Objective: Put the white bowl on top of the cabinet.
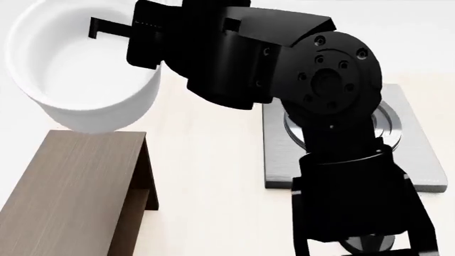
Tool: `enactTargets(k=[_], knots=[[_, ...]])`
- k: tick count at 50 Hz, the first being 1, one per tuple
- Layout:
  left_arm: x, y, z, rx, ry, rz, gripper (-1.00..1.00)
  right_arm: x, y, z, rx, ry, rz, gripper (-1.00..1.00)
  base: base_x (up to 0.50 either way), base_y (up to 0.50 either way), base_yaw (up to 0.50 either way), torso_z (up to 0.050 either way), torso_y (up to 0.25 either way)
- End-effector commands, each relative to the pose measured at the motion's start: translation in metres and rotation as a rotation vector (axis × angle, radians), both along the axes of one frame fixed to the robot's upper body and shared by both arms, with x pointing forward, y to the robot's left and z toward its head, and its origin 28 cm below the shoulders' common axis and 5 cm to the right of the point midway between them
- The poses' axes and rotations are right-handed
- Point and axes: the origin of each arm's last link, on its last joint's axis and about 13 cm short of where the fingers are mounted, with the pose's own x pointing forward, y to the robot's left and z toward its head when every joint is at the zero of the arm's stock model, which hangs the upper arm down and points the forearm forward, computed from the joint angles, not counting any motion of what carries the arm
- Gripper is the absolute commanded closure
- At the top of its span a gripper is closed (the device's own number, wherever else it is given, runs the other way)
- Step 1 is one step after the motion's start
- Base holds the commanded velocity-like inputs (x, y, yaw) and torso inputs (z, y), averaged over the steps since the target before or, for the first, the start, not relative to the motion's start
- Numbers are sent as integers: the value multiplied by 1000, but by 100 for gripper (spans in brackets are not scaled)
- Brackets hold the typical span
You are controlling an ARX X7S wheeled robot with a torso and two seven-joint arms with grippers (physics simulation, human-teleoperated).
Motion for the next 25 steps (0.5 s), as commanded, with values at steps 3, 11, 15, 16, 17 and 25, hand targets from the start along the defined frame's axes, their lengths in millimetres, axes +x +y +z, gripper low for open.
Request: enactTargets(k=[3,11,15,16,17,25], knots=[[-2,0,0,19,-13,-5,-100,-6,15,-2,36,-36,119,100,0,0,0,0,0],[-2,0,0,18,-14,-4,-100,-4,20,-10,28,-19,129,100,0,0,0,1,1],[-1,0,0,19,-13,-5,-100,-6,23,-11,52,-4,147,100,0,0,0,0,0],[-1,0,0,20,-12,-6,-100,-7,25,-12,59,7,159,100,0,0,0,0,0],[-1,0,0,20,-13,-5,-100,-7,26,-12,76,13,167,100,0,0,0,0,0],[-2,0,0,20,-14,-5,-100,-6,33,-17,85,33,189,100,0,0,0,0,1]])
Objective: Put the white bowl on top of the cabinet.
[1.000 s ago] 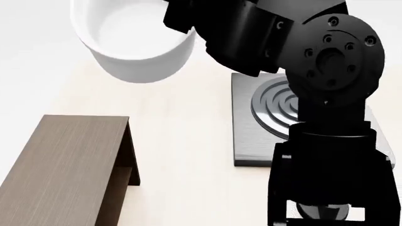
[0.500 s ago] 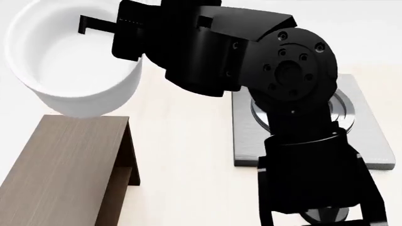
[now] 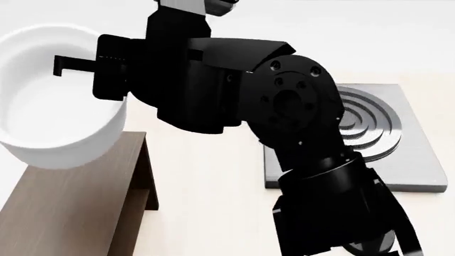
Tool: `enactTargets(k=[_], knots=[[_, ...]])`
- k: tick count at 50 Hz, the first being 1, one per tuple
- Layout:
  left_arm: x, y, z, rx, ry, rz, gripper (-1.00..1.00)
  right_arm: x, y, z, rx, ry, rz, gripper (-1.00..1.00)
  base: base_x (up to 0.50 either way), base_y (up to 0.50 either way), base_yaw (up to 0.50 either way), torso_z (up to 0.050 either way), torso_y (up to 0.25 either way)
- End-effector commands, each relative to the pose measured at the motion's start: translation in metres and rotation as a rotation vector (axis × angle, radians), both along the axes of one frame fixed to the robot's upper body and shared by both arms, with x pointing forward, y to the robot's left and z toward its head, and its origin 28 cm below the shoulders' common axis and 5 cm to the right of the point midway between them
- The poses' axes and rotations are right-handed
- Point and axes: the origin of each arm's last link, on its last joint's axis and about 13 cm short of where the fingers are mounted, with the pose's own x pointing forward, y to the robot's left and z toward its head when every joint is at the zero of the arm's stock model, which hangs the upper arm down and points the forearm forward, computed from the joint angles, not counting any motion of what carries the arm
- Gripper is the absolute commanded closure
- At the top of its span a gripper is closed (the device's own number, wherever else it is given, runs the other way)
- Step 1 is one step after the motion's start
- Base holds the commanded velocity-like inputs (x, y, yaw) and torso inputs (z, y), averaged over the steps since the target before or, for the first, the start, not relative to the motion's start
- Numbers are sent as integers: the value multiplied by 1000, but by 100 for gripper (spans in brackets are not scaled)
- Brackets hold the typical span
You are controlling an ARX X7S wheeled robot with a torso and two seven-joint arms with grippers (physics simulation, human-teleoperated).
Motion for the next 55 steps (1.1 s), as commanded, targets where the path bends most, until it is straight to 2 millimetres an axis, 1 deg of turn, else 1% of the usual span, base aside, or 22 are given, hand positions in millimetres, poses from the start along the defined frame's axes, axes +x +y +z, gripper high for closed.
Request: enactTargets(k=[1,6,13,24,39,55], knots=[[-2,0,0,19,-14,-4,-100,0,11,2,94,-2,57,100,0,0,0,0,0],[-2,0,0,19,-13,-5,-100,2,11,2,98,7,53,100,0,0,0,0,0],[-1,0,0,19,-13,-6,-100,-3,14,1,82,13,66,100,0,0,0,1,1],[-1,0,1,18,-13,-6,-100,-1,17,-11,68,46,67,100,0,0,0,0,0],[-1,0,0,19,-12,-6,-100,-3,18,-18,64,68,74,100,0,0,0,1,1],[-2,0,0,19,-12,-6,-100,-8,21,-21,40,88,90,100,0,0,0,0,1]])
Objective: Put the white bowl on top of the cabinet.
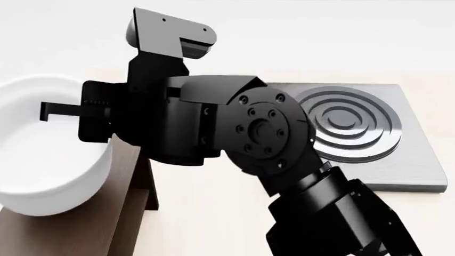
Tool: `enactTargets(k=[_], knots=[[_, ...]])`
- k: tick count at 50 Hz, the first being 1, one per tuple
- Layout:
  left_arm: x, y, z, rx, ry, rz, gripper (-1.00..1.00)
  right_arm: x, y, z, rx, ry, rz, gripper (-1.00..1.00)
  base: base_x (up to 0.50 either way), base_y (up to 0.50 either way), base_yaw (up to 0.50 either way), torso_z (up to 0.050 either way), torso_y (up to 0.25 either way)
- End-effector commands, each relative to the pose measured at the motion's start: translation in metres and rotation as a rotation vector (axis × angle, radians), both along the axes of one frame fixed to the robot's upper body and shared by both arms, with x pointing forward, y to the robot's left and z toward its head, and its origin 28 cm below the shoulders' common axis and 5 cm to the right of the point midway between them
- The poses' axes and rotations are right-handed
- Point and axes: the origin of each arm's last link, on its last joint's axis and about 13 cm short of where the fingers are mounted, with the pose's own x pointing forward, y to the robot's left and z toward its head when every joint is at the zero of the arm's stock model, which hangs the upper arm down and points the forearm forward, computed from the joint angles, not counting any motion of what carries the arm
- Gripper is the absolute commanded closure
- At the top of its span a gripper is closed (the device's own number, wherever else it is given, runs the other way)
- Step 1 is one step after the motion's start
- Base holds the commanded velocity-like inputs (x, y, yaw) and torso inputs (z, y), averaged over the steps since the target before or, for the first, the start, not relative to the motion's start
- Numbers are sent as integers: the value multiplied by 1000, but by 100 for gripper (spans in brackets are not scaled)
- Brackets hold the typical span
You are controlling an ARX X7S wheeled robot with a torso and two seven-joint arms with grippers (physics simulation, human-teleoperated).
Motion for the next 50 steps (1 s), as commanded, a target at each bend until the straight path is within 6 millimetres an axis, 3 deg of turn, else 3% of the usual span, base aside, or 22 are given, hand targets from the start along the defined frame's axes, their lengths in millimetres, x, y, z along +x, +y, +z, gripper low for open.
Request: enactTargets(k=[1,50], knots=[[-2,0,0,21,-13,-6,-100,-2,4,8,71,-21,25,100,0,0,0,0,0],[-2,0,1,21,-15,-4,-100,3,10,-14,46,34,53,100,0,0,0,0,0]])
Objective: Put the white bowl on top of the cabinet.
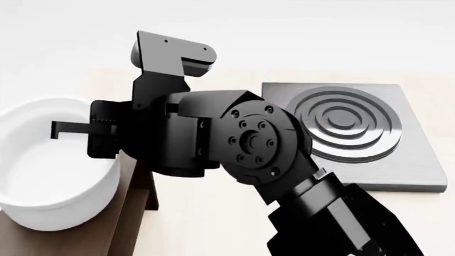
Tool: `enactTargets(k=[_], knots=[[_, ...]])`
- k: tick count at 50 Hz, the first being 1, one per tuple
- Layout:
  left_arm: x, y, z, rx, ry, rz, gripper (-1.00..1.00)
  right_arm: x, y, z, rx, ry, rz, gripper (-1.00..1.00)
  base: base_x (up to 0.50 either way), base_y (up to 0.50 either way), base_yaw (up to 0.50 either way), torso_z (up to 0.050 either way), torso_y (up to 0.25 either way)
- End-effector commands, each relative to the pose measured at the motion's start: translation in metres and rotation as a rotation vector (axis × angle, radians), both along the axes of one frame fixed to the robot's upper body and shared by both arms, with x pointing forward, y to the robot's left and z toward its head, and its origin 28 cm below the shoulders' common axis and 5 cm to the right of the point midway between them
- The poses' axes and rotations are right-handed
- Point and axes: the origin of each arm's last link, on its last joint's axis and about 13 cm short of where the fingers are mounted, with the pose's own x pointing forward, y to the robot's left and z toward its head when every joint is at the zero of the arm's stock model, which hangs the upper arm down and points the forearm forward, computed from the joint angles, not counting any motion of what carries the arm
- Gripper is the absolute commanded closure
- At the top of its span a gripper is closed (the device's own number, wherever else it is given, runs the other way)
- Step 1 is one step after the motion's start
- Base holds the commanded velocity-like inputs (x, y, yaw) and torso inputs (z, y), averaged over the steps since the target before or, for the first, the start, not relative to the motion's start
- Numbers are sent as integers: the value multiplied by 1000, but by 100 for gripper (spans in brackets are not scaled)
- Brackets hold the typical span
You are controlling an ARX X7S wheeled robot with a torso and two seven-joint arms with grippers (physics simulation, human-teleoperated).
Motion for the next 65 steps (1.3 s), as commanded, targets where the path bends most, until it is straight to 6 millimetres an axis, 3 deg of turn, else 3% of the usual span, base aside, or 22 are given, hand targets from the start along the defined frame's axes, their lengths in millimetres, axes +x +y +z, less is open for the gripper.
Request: enactTargets(k=[1,8,9,38,65], knots=[[-2,0,0,20,-14,-5,-100,-3,8,6,86,-8,56,100,0,0,0,0,0],[-2,0,1,21,-14,-5,-100,-1,6,1,79,1,52,100,0,0,0,0,0],[-2,0,1,21,-15,-5,-100,-1,6,0,78,2,53,-100,0,0,0,0,0],[-2,-1,0,21,-14,-6,-100,-5,-2,3,50,-58,26,-100,0,0,0,0,0],[-2,0,0,19,-14,-8,-100,-19,-25,27,120,-234,-6,-100,0,0,0,0,0]])
